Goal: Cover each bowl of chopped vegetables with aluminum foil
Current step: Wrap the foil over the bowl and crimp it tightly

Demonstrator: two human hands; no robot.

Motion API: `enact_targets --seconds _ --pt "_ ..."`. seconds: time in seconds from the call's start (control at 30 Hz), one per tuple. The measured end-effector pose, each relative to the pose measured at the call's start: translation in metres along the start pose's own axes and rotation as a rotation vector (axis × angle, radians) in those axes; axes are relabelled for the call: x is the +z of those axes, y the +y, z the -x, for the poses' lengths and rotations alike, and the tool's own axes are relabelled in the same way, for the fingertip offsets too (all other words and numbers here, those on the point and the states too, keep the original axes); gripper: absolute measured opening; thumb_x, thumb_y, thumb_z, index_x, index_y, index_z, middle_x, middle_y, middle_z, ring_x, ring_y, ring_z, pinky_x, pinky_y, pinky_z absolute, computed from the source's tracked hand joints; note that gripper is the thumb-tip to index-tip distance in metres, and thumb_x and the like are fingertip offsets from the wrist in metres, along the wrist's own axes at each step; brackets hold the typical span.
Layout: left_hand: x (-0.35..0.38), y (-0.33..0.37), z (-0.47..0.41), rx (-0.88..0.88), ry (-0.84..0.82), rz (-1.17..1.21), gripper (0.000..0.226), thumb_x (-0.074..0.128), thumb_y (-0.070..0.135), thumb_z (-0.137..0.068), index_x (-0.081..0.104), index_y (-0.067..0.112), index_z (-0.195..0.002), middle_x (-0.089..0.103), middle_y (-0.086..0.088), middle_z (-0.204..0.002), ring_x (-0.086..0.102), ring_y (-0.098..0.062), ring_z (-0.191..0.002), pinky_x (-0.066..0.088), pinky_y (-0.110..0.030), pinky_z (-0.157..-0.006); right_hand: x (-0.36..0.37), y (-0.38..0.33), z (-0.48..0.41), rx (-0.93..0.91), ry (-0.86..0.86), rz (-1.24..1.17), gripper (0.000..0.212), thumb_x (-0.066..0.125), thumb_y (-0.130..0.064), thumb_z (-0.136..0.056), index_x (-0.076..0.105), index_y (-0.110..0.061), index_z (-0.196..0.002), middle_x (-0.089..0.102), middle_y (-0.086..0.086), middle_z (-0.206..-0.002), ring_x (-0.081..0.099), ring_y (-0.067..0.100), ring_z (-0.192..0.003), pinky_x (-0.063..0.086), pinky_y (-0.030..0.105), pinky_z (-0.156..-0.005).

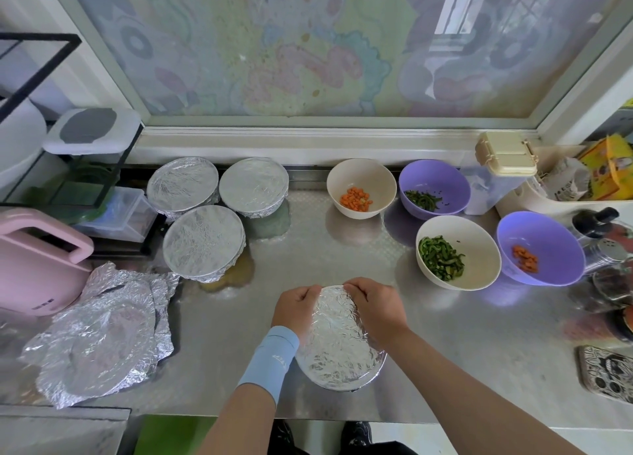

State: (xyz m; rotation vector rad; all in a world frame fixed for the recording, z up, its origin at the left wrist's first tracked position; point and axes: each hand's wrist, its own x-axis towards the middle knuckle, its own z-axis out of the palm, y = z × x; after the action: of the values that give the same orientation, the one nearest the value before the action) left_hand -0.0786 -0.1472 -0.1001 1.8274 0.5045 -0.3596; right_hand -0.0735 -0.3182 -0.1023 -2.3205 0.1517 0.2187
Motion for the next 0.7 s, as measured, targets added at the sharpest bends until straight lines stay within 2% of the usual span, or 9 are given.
enact_targets --seconds 0.07,0.13,0.17,0.23,0.33,0.43,0.6,0.63,0.7 --pt "-0.002 0.006 -0.001 0.070 -0.035 -0.107 0.021 0.053 0.025 -0.096 0.064 0.028 -0.078 0.051 0.011 -0.062 0.043 -0.013 -0.054 0.042 -0.026 -0.067 0.000 0.000 -0.001 -0.017 -0.012 0.010 0.016 0.058 -0.040 -0.094 0.072 -0.033 -0.094 0.070 -0.013 -0.071 0.062 0.008 -0.071 0.048 0.026 -0.067" --pt "0.000 0.014 0.000 0.141 -0.029 -0.145 0.031 0.048 0.012 -0.094 0.073 0.030 -0.099 0.065 0.020 -0.094 0.057 -0.001 -0.070 0.047 -0.013 -0.073 0.000 0.000 -0.001 -0.035 -0.020 0.024 0.016 0.057 -0.039 -0.095 0.072 -0.033 -0.094 0.070 -0.011 -0.069 0.062 0.009 -0.069 0.048 0.027 -0.067" --pt "0.002 0.017 0.001 0.149 -0.031 -0.140 0.037 0.047 0.007 -0.092 0.074 0.030 -0.100 0.067 0.019 -0.100 0.058 0.003 -0.072 0.045 -0.006 -0.069 0.000 0.000 -0.001 -0.045 -0.019 0.029 0.015 0.057 -0.039 -0.095 0.072 -0.033 -0.094 0.069 -0.010 -0.069 0.062 0.009 -0.069 0.048 0.027 -0.066" --pt "0.008 0.021 0.005 0.132 -0.038 -0.107 0.035 0.051 0.009 -0.089 0.077 0.031 -0.093 0.071 0.017 -0.096 0.061 0.005 -0.071 0.045 -0.003 -0.062 0.000 0.001 -0.002 -0.068 -0.020 0.049 0.015 0.057 -0.040 -0.095 0.071 -0.034 -0.095 0.067 -0.012 -0.067 0.061 0.011 -0.068 0.048 0.028 -0.066" --pt "0.010 0.019 0.005 0.124 -0.023 -0.089 0.013 0.067 0.025 -0.086 0.078 0.032 -0.088 0.072 0.020 -0.088 0.064 0.007 -0.082 0.047 -0.010 -0.075 -0.001 0.002 -0.004 -0.076 -0.041 0.048 0.015 0.057 -0.039 -0.095 0.070 -0.034 -0.095 0.059 -0.017 -0.058 0.059 0.009 -0.065 0.048 0.027 -0.065" --pt "0.011 0.016 0.003 0.136 -0.012 -0.108 0.010 0.069 0.027 -0.086 0.079 0.028 -0.087 0.073 0.019 -0.085 0.065 0.005 -0.083 0.050 -0.016 -0.079 0.000 0.003 -0.004 -0.082 -0.050 0.036 0.013 0.057 -0.039 -0.094 0.069 -0.035 -0.093 0.058 -0.020 -0.055 0.058 0.003 -0.061 0.046 0.025 -0.062" --pt "0.015 0.016 0.005 0.090 0.030 -0.132 0.013 0.064 0.027 -0.090 0.077 0.024 -0.088 0.072 0.011 -0.083 0.065 -0.007 -0.079 0.046 -0.014 -0.064 -0.003 -0.001 -0.008 -0.083 -0.110 0.056 0.014 0.056 -0.041 -0.094 0.069 -0.037 -0.091 0.061 -0.023 -0.059 0.059 0.002 -0.063 0.049 0.028 -0.065" --pt "0.015 0.016 0.006 0.091 0.044 -0.150 0.013 0.063 0.027 -0.091 0.076 0.024 -0.089 0.071 0.012 -0.083 0.064 -0.006 -0.079 0.045 -0.014 -0.065 -0.005 -0.004 -0.008 -0.087 -0.124 0.065 0.014 0.057 -0.041 -0.094 0.069 -0.036 -0.092 0.065 -0.021 -0.064 0.060 0.003 -0.065 0.050 0.028 -0.067" --pt "0.017 0.014 0.010 0.092 0.093 -0.159 0.014 0.062 0.027 -0.092 0.075 0.024 -0.090 0.070 0.014 -0.083 0.063 -0.006 -0.080 0.045 -0.017 -0.070 -0.007 -0.008 -0.007 -0.107 -0.106 0.108 0.016 0.057 -0.040 -0.094 0.070 -0.031 -0.097 0.072 -0.014 -0.087 0.064 0.007 -0.081 0.051 0.029 -0.075"
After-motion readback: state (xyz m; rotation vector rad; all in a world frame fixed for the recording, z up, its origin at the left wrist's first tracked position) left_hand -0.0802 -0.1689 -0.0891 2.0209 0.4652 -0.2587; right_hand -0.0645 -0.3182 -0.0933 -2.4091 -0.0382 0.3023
